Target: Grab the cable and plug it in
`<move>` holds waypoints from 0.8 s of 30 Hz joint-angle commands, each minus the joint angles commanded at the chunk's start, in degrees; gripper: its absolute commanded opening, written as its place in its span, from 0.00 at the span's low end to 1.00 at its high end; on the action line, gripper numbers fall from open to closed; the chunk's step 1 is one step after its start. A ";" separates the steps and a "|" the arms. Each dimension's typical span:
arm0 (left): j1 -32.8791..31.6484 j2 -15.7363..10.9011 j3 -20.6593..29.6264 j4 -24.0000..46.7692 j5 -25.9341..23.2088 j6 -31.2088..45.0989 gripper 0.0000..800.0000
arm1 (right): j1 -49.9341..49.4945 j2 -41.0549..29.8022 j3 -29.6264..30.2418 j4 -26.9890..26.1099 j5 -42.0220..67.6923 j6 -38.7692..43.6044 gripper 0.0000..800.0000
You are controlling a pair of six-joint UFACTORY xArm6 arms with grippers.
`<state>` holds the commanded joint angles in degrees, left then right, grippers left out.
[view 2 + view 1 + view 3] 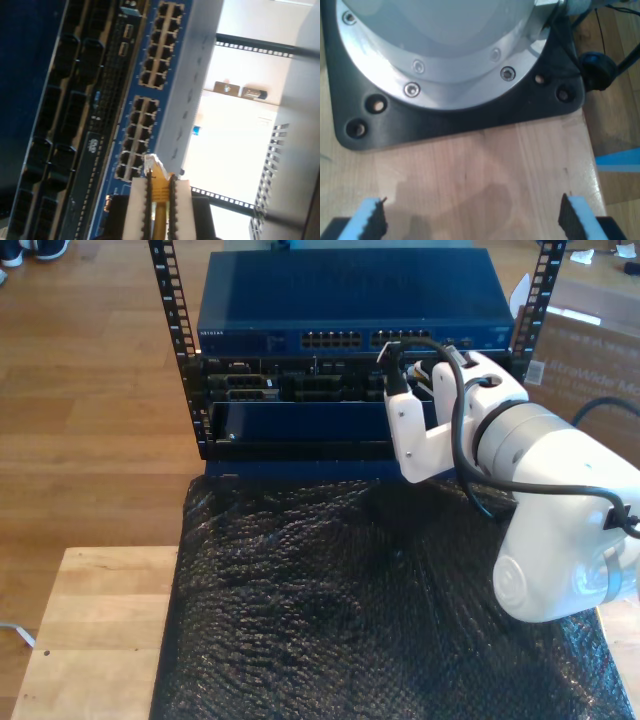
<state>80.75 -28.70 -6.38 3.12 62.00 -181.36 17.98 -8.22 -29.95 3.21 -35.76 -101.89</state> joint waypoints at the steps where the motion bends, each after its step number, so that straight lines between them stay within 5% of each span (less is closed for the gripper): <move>1: 0.00 0.00 0.00 0.00 0.09 0.00 1.00 | -0.09 -0.18 0.44 0.09 0.00 0.09 0.00; 13: 0.00 0.00 0.00 0.00 0.00 0.00 1.00 | 0.09 0.44 3.08 0.00 -0.62 0.26 0.00; 24: 0.09 0.00 0.00 0.00 0.00 0.00 1.00 | -0.62 7.65 -0.44 -1.32 -12.48 0.53 0.00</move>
<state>80.84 -28.70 -6.38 3.12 62.00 -181.36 17.36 -0.57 -30.38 1.89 -48.24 -101.36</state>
